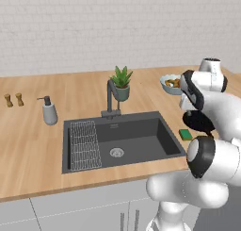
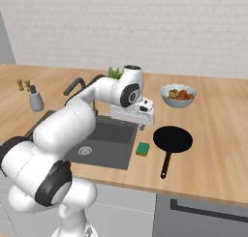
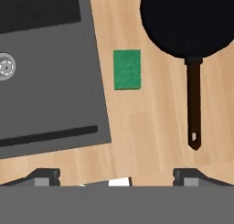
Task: Pick the pan and sponge and place them into the sink. Then turn on the water.
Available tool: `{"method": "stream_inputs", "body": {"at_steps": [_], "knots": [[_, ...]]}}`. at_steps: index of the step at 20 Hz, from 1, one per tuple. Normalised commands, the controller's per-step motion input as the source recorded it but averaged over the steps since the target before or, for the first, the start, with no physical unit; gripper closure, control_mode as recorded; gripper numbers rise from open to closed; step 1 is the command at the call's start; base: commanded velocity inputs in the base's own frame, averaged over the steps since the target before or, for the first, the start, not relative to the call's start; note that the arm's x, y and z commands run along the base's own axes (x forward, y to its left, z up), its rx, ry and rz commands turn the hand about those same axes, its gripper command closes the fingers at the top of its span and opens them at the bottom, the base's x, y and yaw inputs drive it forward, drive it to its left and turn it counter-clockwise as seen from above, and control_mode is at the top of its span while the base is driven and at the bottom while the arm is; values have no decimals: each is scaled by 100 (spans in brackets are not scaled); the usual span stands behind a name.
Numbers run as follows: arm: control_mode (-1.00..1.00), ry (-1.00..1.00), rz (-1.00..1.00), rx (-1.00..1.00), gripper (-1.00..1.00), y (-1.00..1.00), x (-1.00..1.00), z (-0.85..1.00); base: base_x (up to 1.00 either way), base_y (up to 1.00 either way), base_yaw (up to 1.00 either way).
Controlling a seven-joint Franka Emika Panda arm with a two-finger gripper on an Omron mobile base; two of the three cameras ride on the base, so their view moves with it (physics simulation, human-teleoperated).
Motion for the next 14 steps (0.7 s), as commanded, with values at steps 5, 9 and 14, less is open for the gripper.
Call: {"method": "stream_inputs", "body": {"at_steps": [5,9,14], "knots": [[-100,9,-19,2,-100,-93,21,-61,0,0,0],[-100,7,-13,2,-100,-58,0,-31,0,0,0],[-100,4,-5,0,-100,-38,0,-35,0,0,0]]}}
